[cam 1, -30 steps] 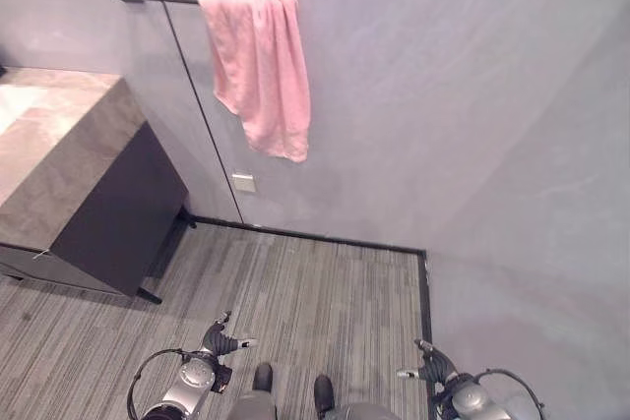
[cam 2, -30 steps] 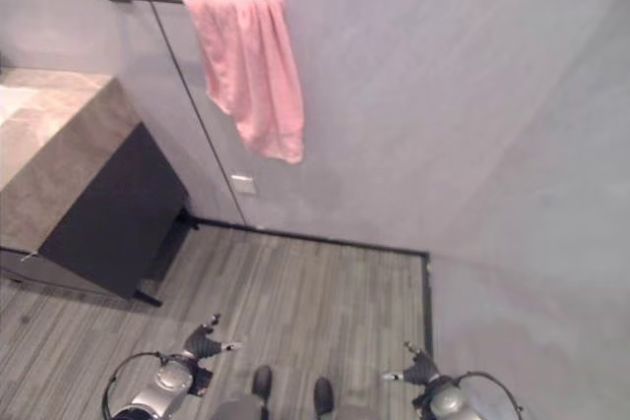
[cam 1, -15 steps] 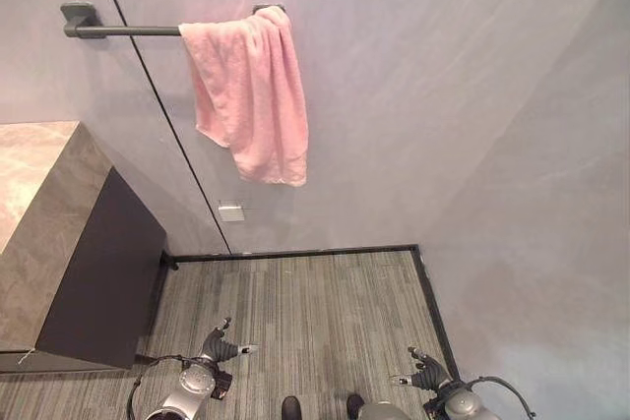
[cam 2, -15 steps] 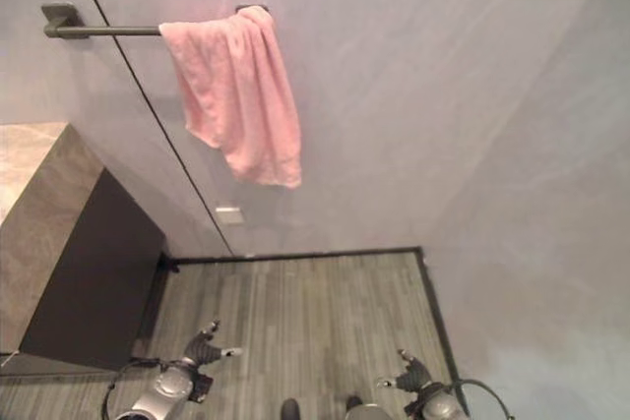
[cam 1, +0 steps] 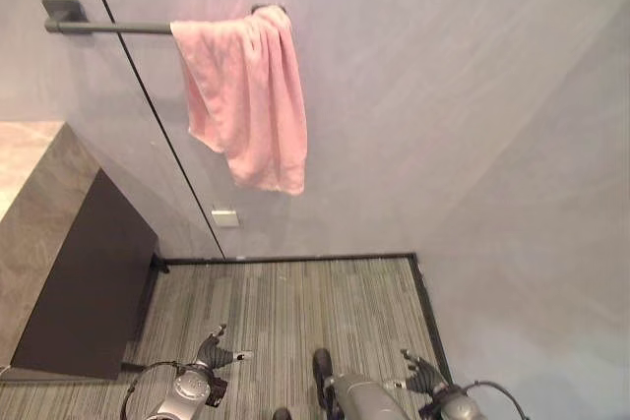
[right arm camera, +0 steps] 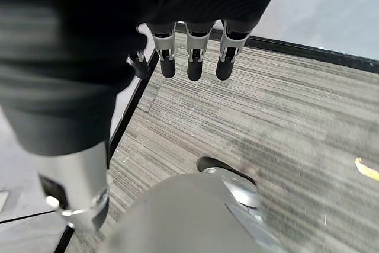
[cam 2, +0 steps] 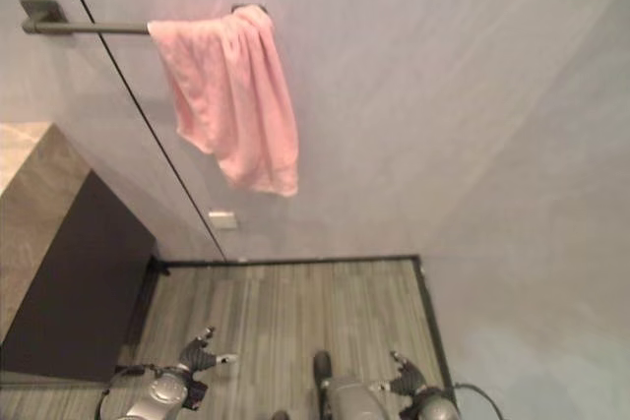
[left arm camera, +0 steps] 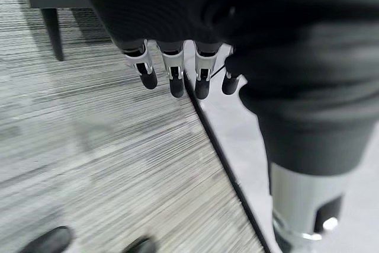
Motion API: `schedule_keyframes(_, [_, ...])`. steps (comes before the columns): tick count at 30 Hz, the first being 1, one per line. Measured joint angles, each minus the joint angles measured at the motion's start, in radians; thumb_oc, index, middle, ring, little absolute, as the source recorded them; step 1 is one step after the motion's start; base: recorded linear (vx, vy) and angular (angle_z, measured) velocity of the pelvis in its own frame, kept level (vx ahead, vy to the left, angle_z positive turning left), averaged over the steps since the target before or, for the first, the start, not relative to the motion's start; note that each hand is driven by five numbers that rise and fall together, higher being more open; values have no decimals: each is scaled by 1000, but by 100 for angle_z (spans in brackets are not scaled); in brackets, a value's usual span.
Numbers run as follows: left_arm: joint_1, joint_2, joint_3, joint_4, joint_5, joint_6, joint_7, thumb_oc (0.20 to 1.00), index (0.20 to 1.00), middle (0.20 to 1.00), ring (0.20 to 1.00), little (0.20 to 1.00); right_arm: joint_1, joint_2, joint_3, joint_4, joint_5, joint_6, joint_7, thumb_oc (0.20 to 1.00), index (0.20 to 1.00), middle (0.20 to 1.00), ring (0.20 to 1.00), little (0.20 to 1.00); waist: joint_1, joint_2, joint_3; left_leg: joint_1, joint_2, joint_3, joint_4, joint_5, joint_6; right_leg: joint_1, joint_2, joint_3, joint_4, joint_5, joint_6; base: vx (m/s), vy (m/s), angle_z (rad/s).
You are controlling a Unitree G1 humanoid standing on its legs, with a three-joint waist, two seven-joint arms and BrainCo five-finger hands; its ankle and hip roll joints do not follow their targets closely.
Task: Put brush and paste in cup on sink, flatten towel.
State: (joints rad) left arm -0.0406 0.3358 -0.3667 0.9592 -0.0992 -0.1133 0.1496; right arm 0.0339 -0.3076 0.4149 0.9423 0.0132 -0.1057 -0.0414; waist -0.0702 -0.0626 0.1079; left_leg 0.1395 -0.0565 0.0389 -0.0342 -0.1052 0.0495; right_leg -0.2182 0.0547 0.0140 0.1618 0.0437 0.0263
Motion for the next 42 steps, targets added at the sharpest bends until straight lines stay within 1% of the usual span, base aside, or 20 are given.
schedule_keyframes(1, [1, 0, 0, -6, 0, 1, 0, 1000, 1000, 1000, 1000, 1000, -17, -6, 0, -3, 0, 0, 0, 1000, 1000, 1000, 1000, 1000, -1, 12, 1, -3, 18, -2, 22, -14, -15, 26, 15, -3, -42, 9, -18, 191, -85, -20])
schedule_keyframes(2, [-6, 0, 0, -22, -2, 0, -1, 1000, 1000, 1000, 1000, 1000, -22, -16, 3, -5, -9, 0, -1, 1000, 1000, 1000, 1000, 1000, 0, 12, -2, -30, 30, -4, 59, -28, -33, 60, 27, -2, -103, 48, -64, 151, -75, 4])
schedule_keyframes(8, [-61, -19, -1, -36, -2, -1, -1, 1000, 1000, 1000, 1000, 1000, -43, -63, 10, -41, -18, -1, -1, 1000, 1000, 1000, 1000, 1000, -2, 9, -4, -74, 45, -34, 200, -51, -73, 149, 37, -29, -204, 50, -84, 113, -72, 17])
schedule_keyframes(9, [-58, -21, -2, -33, -2, -2, -1, 1000, 1000, 1000, 1000, 1000, -52, -65, 9, -42, -19, -2, -1, 1000, 1000, 1000, 1000, 1000, -4, 9, -3, -110, 45, -43, 274, -55, -109, 152, 38, -28, -204, 25, -98, 74, -57, 23])
schedule_keyframes(11, [-70, -24, -2, -31, -7, -2, 0, 1000, 1000, 1000, 1000, 1000, -41, -66, 13, -42, -20, -2, -1, 1000, 1000, 1000, 1000, 1000, 2, -21, 17, -310, 34, -59, 641, -29, -214, 152, 24, -26, -195, 18, -111, 138, -25, 19])
schedule_keyframes(12, [-72, -26, -6, -15, -9, -1, 0, 1000, 1000, 1000, 1000, 1000, -40, -67, 11, -34, -20, -5, -3, 1000, 1000, 1000, 1000, 1000, -6, -26, 22, -353, 60, -27, 692, -29, -208, 154, 19, -32, -201, 11, -137, 147, 3, 27])
schedule_keyframes(14, [-113, -24, -3, 13, -11, -1, 2, 1000, 1000, 1000, 1000, 1000, -34, -59, 12, -8, -29, 1, -5, 1000, 1000, 1000, 1000, 1000, -10, -54, 43, -382, 107, 80, 555, -38, -184, 154, 1, -36, -218, 20, -141, 191, 116, 42])
schedule_keyframes(16, [-107, -24, -4, 16, -12, 1, 3, 1000, 1000, 1000, 1000, 1000, -41, -62, 9, 3, -31, 0, -13, 1000, 1000, 1000, 1000, 1000, -6, -50, 56, -384, 127, 24, 326, -21, -192, 171, 3, -12, -233, 30, -116, 206, 155, -18])
schedule_keyframes(18, [-97, -26, -2, 18, -16, -1, 8, 1000, 1000, 1000, 1000, 1000, -59, -62, 9, 21, -33, -1, -22, 1000, 1000, 1000, 1000, 1000, 10, -39, 64, -347, 154, 1, 126, 63, -181, 203, 5, 23, -247, 24, -109, 260, 231, -51])
schedule_keyframes(20, [-89, -38, 18, 28, -59, -2, 10, 1000, 1000, 1000, 1000, 1000, -79, -62, 8, 50, -38, -1, -24, 1000, 1000, 1000, 1000, 1000, 3, -8, 67, -348, 199, -37, 33, 142, -206, 225, 23, 47, -246, 4, -81, 187, 195, -48])
schedule_keyframes(22, [-72, -42, 35, 11, -64, 0, 16, 1000, 1000, 1000, 1000, 1000, -79, -69, 7, 56, -40, 2, -21, 1000, 1000, 1000, 1000, 1000, 7, 18, 73, -328, 229, -49, -10, 169, -194, 254, 35, 89, -246, 8, -73, 159, 181, -72])
schedule_keyframes(24, [-48, -43, 36, -4, -85, 0, 18, 1000, 1000, 1000, 1000, 1000, -59, -90, 4, 46, -41, 2, -21, 1000, 1000, 1000, 1000, 1000, -3, 54, 52, -298, 206, -43, 27, 175, -181, 294, 22, 114, -246, -21, -59, 285, 386, -61])
schedule_keyframes(25, [-51, -31, 38, -21, -88, -6, 18, 1000, 1000, 1000, 1000, 1000, -12, -89, -5, 49, -40, 3, -20, 1000, 1000, 1000, 1000, 1000, -1, 53, 17, -273, 166, -14, 31, 200, -136, 306, -11, 130, -226, -74, -35, 254, 452, -32])
schedule_keyframes(27, [-49, -11, 38, -27, -89, -7, 18, 1000, 1000, 1000, 1000, 1000, 1, -64, -3, 46, -40, 3, -19, 1000, 1000, 1000, 1000, 1000, -2, 18, -10, -225, 101, 35, -4, 191, -70, 297, -76, 141, -150, -112, 5, 123, 366, -25])
schedule_keyframes(30, [-48, 1, 38, -39, -89, -10, 19, 1000, 1000, 1000, 1000, 1000, -3, -31, -1, 36, -47, 3, -15, 1000, 1000, 1000, 1000, 1000, 2, 11, -22, -209, 67, 63, -11, 183, -30, 254, -106, 141, -59, -135, 42, 38, 183, -15])
schedule_keyframes(32, [-48, 17, 38, -38, -89, -9, 20, 1000, 1000, 1000, 1000, 1000, 0, -10, 0, 10, -59, 3, -6, 1000, 1000, 1000, 1000, 1000, 2, 5, -26, -207, 41, 65, -5, 173, -18, 234, -138, 141, -6, -165, 94, 60, 264, 5])
schedule_keyframes(33, [-47, 21, 39, -36, -89, -10, 21, 1000, 1000, 1000, 1000, 1000, -10, -4, 0, 11, -60, 3, 0, 1000, 1000, 1000, 1000, 1000, 4, 3, -27, -206, 25, 65, -3, 158, 0, 231, -152, 144, -3, -133, 123, 60, 248, 1])
schedule_keyframes(38, [-11, 16, 38, -26, -89, -8, 21, 1000, 1000, 1000, 1000, 1000, -35, 0, -1, 9, -66, 4, 1, 1000, 1000, 1000, 1000, 1000, 13, 6, -29, -174, 3, 82, -10, 131, 24, 210, -167, 142, 84, -137, 144, 31, 168, -7])
schedule_keyframes(39, [2, 13, 38, -18, -89, -7, 20, 1000, 1000, 1000, 1000, 1000, -43, -2, -2, -2, -66, 3, 0, 1000, 1000, 1000, 1000, 1000, 7, 18, -30, -175, 6, 86, -11, 130, 25, 166, -164, 141, 162, -139, 159, 7, 145, -12])
schedule_keyframes(42, [10, 14, 37, -13, -88, -7, 19, 1000, 1000, 1000, 1000, 1000, -28, -3, -1, -24, -66, 4, 1, 1000, 1000, 1000, 1000, 1000, 3, 16, -33, -169, -1, 99, -20, 127, 35, 134, -157, 136, 204, -136, 158, 38, 144, -18])
